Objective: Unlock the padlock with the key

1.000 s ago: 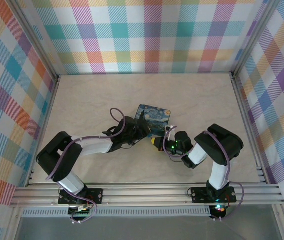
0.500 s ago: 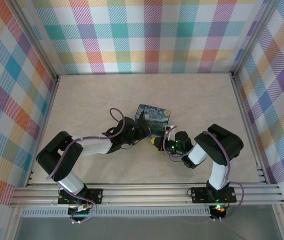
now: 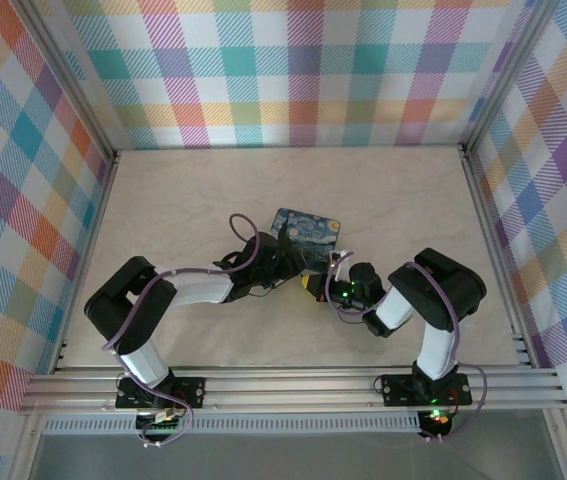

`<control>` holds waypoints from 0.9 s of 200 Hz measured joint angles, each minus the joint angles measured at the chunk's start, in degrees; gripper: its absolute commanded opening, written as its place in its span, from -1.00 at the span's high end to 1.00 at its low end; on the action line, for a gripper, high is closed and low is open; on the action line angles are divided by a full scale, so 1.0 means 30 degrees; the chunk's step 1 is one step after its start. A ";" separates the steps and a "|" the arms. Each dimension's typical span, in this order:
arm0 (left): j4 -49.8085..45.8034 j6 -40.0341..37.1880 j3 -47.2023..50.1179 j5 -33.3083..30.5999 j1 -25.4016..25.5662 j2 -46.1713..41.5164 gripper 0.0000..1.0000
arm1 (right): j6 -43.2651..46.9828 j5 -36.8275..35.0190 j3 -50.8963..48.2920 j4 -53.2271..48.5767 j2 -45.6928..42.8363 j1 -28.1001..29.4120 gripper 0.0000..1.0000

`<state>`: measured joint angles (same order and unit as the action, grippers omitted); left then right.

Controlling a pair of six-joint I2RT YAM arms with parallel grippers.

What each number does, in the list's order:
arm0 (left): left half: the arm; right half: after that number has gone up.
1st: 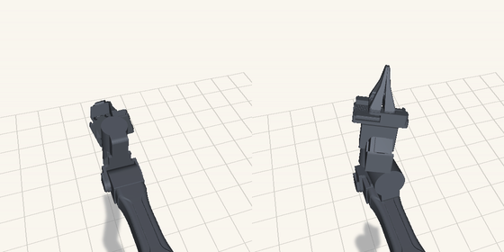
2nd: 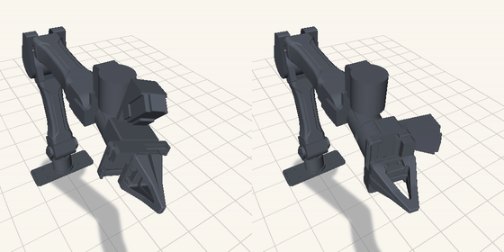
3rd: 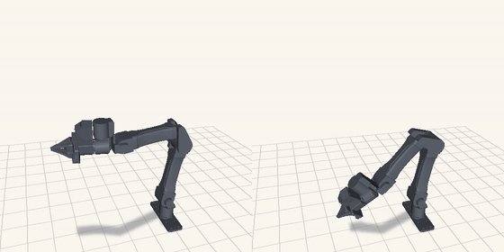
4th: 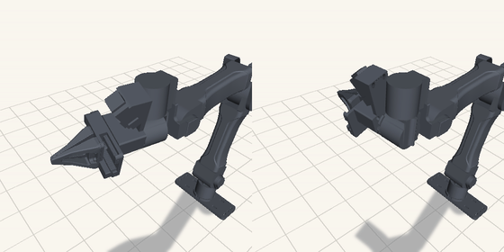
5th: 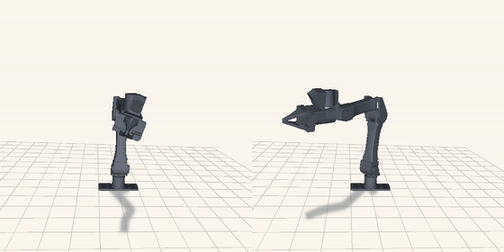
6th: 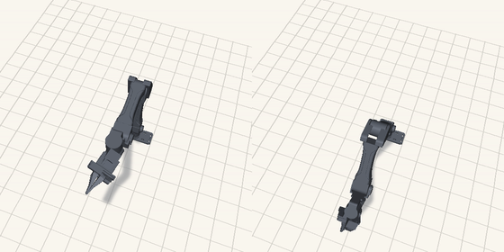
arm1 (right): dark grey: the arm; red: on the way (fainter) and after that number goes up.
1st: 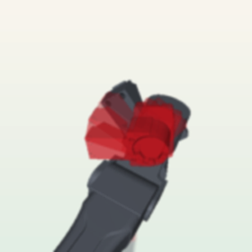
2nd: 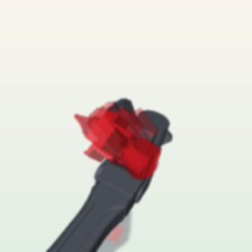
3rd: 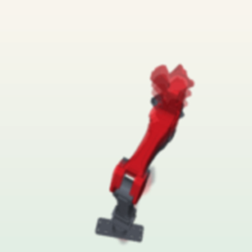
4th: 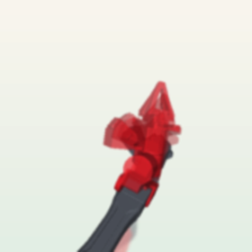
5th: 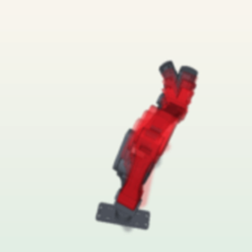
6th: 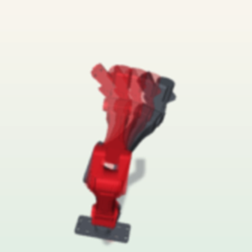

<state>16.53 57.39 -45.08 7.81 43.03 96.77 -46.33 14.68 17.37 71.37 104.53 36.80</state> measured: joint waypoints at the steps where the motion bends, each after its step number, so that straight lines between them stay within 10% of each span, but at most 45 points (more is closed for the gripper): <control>1: -0.0007 0.0000 -0.0007 0.0000 0.0015 0.0015 -0.06 | 0.0000 0.0000 0.0000 0.0000 0.0000 0.0000 1.00; 180: -0.0146 0.0452 -0.0561 -0.1508 0.0612 0.1086 0.17 | -0.0007 0.0073 0.0000 -0.0015 0.0000 0.0000 1.00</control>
<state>16.10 58.74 -46.76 3.29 44.86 100.03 -46.35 14.90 17.37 71.33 104.53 36.80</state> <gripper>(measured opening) 0.420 0.051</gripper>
